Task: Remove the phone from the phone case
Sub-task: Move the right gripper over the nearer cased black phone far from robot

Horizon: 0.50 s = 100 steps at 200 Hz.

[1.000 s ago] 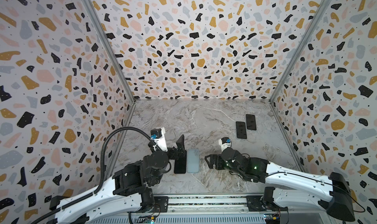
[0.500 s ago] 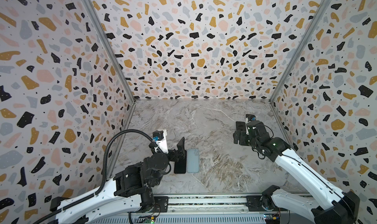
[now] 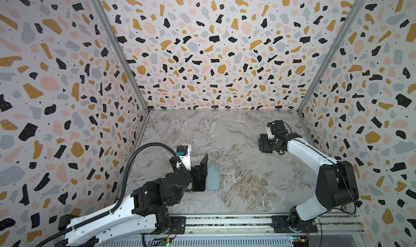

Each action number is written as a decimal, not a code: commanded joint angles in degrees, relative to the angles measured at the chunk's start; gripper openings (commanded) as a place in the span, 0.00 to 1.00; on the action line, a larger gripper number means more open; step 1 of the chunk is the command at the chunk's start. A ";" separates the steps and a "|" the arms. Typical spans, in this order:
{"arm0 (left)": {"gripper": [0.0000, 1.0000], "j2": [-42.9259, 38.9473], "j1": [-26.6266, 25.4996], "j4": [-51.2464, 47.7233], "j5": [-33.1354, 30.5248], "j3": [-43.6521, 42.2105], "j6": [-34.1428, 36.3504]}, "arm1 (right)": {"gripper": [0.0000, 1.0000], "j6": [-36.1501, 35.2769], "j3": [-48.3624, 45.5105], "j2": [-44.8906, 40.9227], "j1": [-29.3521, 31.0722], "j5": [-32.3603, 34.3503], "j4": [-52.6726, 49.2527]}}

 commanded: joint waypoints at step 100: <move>1.00 -2.03 0.20 -1.42 -3.53 -3.13 -1.76 | 0.96 -2.47 4.29 10.10 -5.74 -6.41 6.00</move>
